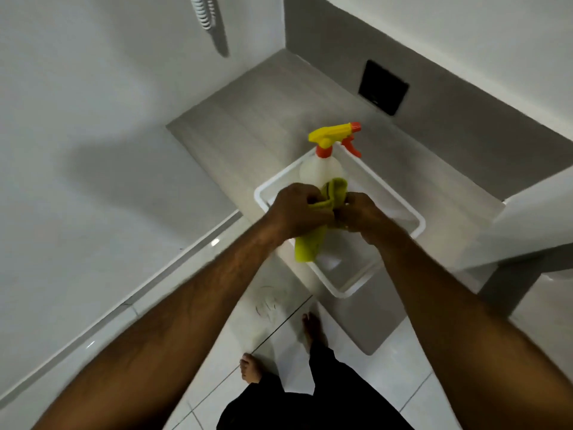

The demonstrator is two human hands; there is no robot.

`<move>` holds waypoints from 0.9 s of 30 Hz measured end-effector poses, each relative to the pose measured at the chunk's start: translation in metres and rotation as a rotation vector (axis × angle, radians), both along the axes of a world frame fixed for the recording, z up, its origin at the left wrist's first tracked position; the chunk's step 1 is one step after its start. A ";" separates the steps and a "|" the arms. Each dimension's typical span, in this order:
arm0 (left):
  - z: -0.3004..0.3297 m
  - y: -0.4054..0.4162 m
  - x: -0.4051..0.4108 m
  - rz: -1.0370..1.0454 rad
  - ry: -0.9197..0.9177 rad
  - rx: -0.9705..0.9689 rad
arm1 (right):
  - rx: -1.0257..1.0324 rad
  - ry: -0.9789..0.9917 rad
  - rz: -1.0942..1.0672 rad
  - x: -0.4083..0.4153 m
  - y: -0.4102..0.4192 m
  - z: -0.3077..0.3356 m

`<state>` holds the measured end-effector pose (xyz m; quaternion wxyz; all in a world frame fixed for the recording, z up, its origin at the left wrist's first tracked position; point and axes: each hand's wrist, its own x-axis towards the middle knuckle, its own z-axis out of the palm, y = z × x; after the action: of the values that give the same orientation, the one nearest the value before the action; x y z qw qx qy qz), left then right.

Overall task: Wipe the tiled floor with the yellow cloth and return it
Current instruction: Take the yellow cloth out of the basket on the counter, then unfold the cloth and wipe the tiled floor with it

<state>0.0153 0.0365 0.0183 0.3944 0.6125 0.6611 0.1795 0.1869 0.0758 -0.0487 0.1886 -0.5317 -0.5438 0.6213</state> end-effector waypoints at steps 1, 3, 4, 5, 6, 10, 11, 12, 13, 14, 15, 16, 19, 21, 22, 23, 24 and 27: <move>0.015 -0.008 -0.017 0.043 -0.051 0.008 | -0.014 0.093 0.035 -0.013 -0.004 0.007; 0.042 -0.025 -0.053 0.129 -0.229 -0.005 | -0.033 0.189 0.092 -0.041 -0.009 0.016; 0.054 -0.035 -0.071 0.153 -0.318 -0.017 | -0.075 0.259 0.121 -0.059 -0.010 0.017; 0.065 -0.045 -0.090 0.176 -0.402 -0.031 | -0.128 0.336 0.147 -0.078 -0.013 0.017; 0.072 -0.056 -0.109 0.211 -0.487 -0.043 | -0.185 0.410 0.164 -0.098 -0.015 0.016; 0.078 -0.099 -0.174 0.397 -0.759 -0.093 | -0.426 0.728 0.223 -0.169 -0.038 0.013; 0.074 -0.112 -0.190 0.450 -0.802 -0.107 | -0.485 0.764 0.228 -0.184 -0.046 0.010; 0.067 -0.122 -0.204 0.499 -0.824 -0.121 | -0.516 0.765 0.220 -0.196 -0.053 0.007; 0.057 -0.135 -0.219 0.556 -0.825 -0.141 | -0.524 0.734 0.202 -0.209 -0.061 0.003; 0.045 -0.148 -0.234 0.619 -0.787 -0.174 | -0.519 0.690 0.174 -0.220 -0.068 -0.001; 0.031 -0.160 -0.248 0.681 -0.716 -0.217 | -0.513 0.642 0.148 -0.230 -0.075 -0.007; 0.014 -0.173 -0.260 0.736 -0.629 -0.269 | -0.512 0.584 0.122 -0.239 -0.082 -0.014; -0.047 -0.203 -0.281 0.891 -0.546 -0.422 | -0.460 0.318 0.074 -0.253 -0.097 -0.043; -0.098 -0.217 -0.282 1.004 -0.525 -0.463 | -0.413 0.139 0.091 -0.258 -0.107 -0.077; -0.122 -0.223 -0.279 1.042 -0.487 -0.469 | -0.392 0.065 0.105 -0.258 -0.111 -0.094; -0.153 -0.228 -0.274 1.069 -0.445 -0.482 | -0.365 -0.006 0.115 -0.258 -0.116 -0.118; -0.185 -0.231 -0.269 1.077 -0.397 -0.498 | -0.323 -0.072 0.133 -0.257 -0.119 -0.145; -0.288 -0.241 -0.251 1.012 -0.256 -0.575 | -0.215 -0.271 0.182 -0.249 -0.129 -0.235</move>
<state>-0.2359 -0.2048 -0.2700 0.4863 0.0634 0.8402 0.2314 -0.0621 -0.0534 -0.2835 -0.0013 -0.5761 -0.5408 0.6129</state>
